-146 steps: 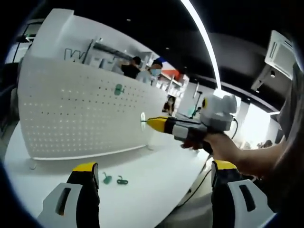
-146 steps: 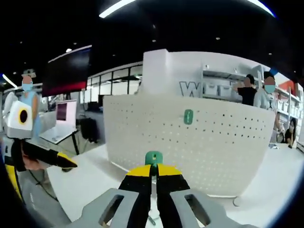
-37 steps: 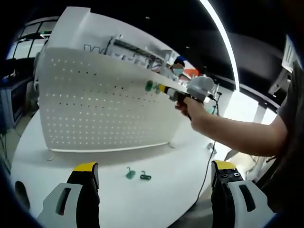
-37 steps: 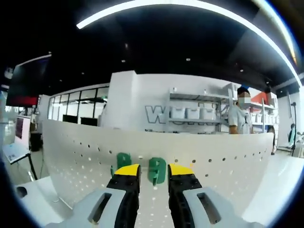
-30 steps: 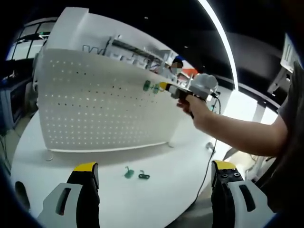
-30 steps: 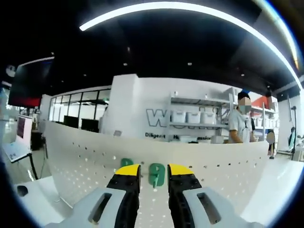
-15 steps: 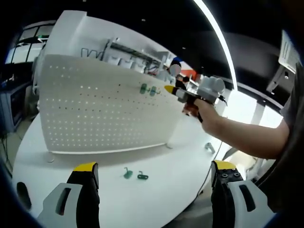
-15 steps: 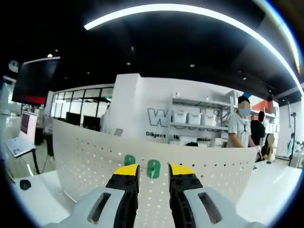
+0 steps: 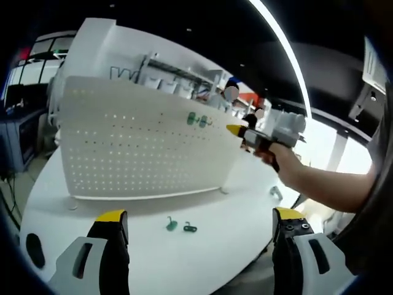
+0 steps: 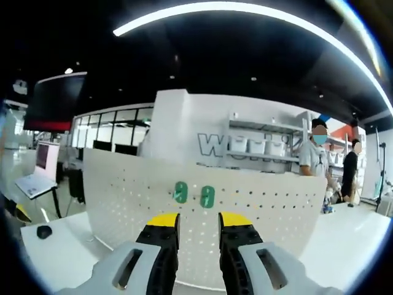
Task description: Insert the hook assembly into the mounting plate slot until the hook locks in place.
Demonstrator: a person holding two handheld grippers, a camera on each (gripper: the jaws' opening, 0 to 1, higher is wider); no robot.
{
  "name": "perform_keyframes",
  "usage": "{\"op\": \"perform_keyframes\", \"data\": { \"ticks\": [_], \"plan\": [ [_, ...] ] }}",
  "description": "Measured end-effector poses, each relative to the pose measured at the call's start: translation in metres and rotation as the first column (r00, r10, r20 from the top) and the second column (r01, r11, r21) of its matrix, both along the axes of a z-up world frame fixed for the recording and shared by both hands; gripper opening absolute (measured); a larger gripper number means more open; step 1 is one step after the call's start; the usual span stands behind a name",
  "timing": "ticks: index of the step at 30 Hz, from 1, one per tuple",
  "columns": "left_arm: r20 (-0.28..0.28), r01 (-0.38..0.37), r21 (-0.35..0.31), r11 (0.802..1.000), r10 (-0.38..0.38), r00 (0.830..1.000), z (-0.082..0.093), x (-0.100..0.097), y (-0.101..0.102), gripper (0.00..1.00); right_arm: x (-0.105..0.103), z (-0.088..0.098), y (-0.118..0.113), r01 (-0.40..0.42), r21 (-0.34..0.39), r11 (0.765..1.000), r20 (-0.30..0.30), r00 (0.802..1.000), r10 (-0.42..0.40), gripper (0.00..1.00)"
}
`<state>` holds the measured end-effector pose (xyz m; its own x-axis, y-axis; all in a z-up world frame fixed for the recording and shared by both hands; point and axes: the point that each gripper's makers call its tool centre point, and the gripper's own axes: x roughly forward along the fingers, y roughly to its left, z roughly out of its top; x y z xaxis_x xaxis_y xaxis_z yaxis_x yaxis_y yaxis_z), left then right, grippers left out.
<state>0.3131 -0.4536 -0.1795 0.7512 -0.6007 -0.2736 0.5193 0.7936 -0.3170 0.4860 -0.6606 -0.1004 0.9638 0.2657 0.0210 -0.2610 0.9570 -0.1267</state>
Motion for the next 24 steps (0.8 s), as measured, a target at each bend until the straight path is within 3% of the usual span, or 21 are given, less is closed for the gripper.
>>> {"op": "perform_keyframes", "data": {
  "ticks": [13, 24],
  "plan": [
    [-0.028, -0.001, 0.016, 1.0, 0.001, 1.0, -0.01, 0.001, 0.002, 1.0, -0.045, -0.047, 0.028, -0.106, -0.022, 0.994, -0.1, 0.99, 0.104, 0.25],
    [-0.046, -0.001, 0.015, 1.0, 0.002, 0.999, -0.016, -0.002, 0.001, 1.0, -0.091, -0.102, 0.032, -0.18, -0.027, 0.983, -0.235, 0.957, 0.169, 0.27]
  ]
}}
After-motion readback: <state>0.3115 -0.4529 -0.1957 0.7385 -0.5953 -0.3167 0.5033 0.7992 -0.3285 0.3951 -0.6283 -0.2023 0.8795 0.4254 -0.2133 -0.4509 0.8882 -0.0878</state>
